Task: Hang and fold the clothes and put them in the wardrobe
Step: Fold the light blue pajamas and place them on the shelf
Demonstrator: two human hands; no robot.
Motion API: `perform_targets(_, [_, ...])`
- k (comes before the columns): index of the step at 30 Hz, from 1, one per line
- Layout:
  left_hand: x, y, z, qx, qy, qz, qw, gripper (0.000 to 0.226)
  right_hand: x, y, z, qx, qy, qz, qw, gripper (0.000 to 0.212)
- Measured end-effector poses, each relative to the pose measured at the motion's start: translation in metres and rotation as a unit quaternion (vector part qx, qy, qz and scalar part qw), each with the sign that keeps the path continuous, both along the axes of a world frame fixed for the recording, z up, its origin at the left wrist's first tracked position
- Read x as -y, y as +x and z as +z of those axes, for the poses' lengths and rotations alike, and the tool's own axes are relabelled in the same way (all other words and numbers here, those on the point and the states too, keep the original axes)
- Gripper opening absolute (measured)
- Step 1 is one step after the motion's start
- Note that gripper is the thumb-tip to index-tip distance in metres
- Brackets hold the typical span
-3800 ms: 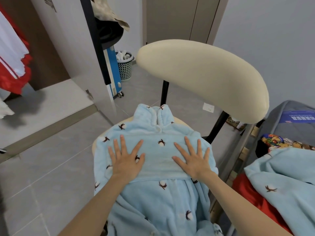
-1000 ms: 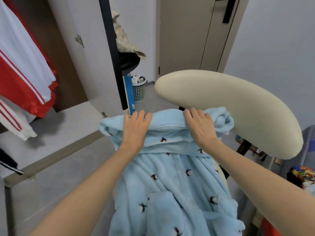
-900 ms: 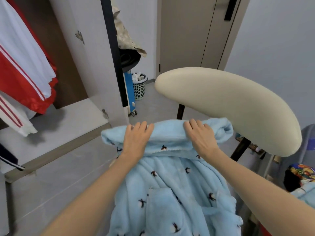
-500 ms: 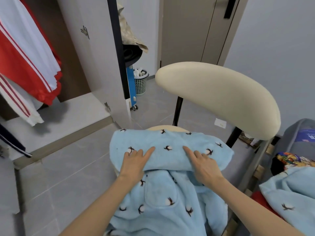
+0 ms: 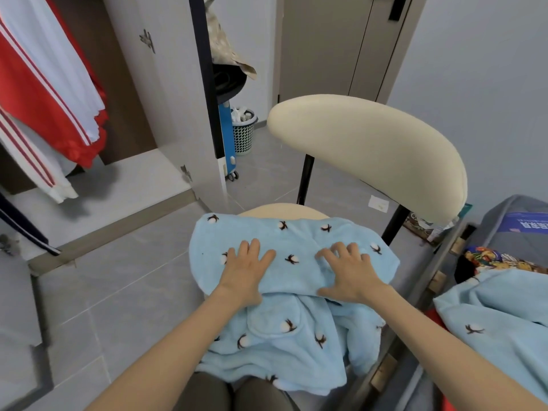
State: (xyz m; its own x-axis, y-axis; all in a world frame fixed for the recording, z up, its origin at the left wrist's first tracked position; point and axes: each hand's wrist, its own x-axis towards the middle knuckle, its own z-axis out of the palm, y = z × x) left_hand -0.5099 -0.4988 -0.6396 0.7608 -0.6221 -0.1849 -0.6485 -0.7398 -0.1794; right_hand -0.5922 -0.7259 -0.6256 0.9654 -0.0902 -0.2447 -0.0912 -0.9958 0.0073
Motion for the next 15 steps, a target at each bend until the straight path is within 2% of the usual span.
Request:
perform_targets(2, [0.005,0.0,-0.003,-0.028,0.047,0.026,0.998,0.105,-0.002,0.001,0.0,-0.027,-0.021,0.007,0.999,0.092])
perform_targets(5, [0.005,0.001,-0.009,-0.016,0.036,0.054,0.998,0.092,-0.004,-0.005,-0.015,-0.053,-0.061,-0.011,0.997,0.099])
perform_targets(7, [0.004,0.003,-0.008,0.0,-0.004,0.061,0.998,0.075,-0.004,-0.008,-0.022,-0.018,-0.076,-0.023,0.997,0.089])
perform_targets(10, [0.002,0.008,-0.001,0.014,-0.04,0.066,0.997,0.063,0.002,-0.007,-0.016,0.042,-0.065,-0.032,0.996,0.055])
perform_targets(15, [0.003,0.006,0.021,0.073,-0.134,0.085,0.985,0.051,0.013,-0.006,0.006,0.157,-0.06,-0.077,0.983,0.043])
